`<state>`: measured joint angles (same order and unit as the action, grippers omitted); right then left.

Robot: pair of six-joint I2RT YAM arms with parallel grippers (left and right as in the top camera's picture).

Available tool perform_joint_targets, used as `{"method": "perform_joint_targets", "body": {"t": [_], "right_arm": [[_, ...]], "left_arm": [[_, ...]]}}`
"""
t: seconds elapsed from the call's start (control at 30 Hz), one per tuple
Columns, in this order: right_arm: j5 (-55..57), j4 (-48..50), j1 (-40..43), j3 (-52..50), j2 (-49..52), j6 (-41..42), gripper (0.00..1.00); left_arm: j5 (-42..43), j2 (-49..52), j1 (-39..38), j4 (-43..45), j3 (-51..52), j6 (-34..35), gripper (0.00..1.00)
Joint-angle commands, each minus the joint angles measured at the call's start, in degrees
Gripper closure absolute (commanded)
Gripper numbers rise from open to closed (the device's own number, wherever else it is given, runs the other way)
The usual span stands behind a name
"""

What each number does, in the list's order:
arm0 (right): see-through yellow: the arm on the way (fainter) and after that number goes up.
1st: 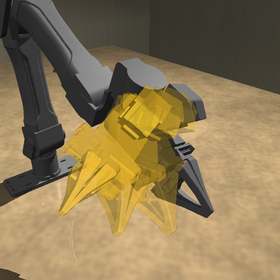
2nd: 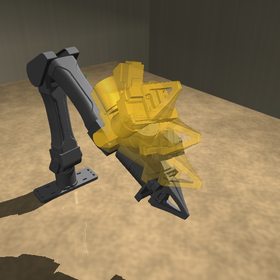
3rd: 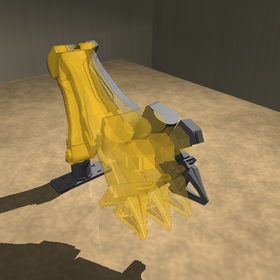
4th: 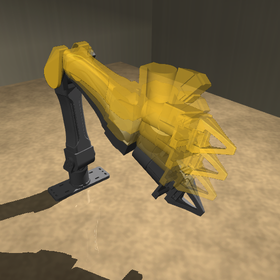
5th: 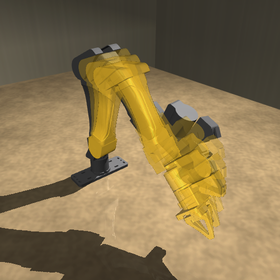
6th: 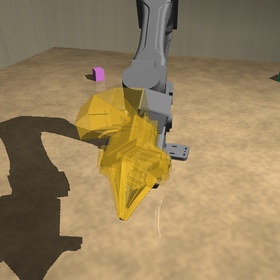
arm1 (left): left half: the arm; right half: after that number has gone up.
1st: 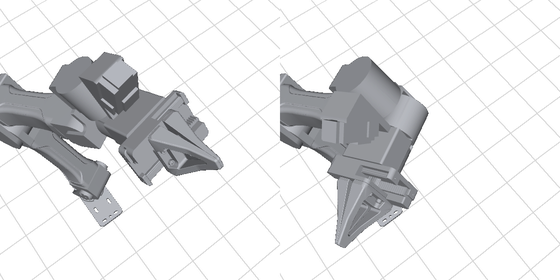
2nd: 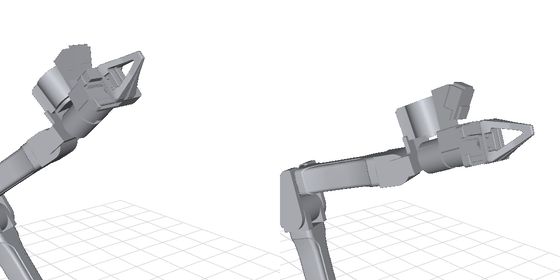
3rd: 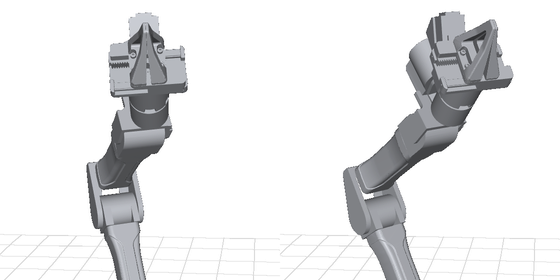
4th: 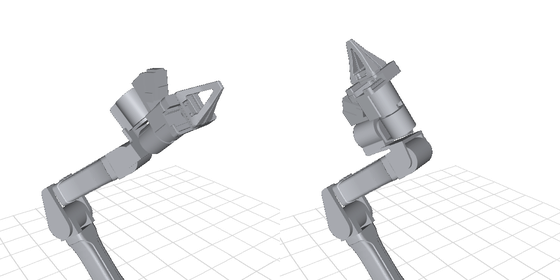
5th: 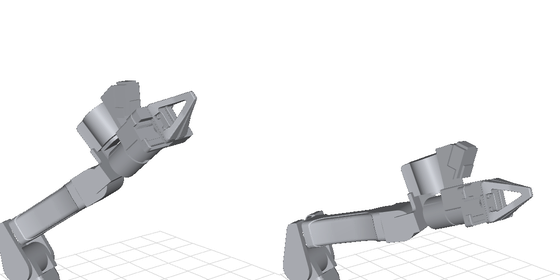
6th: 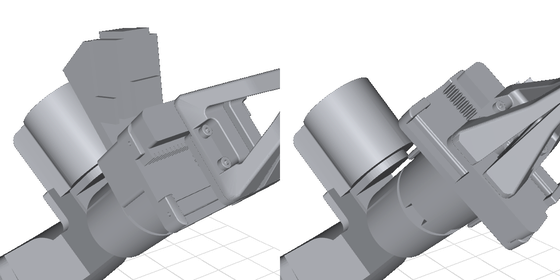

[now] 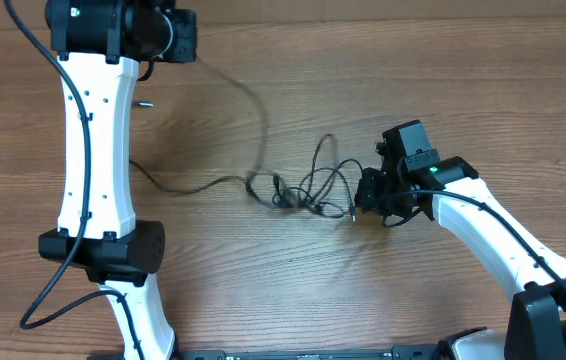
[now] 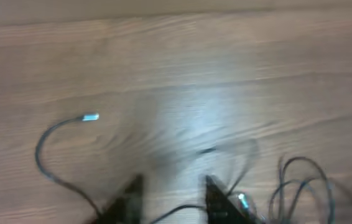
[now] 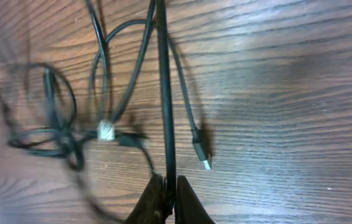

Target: Untangle cables

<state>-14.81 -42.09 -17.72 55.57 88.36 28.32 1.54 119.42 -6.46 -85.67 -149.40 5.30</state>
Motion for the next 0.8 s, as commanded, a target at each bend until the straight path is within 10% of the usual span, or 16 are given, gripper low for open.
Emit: {"method": "perform_joint_targets", "body": {"t": [0.0,0.77], "right_arm": [[1.68,0.57,-0.28,0.17,0.28,0.15,0.96],[29.55,-7.89,11.17,0.17,0.28,6.67,0.93]], "left_arm": [[1.79,-1.55,0.00,-2.29,-0.81,4.11,0.50],[8.39,1.60,-5.11,-11.13,-0.37,0.46,0.60]]}}
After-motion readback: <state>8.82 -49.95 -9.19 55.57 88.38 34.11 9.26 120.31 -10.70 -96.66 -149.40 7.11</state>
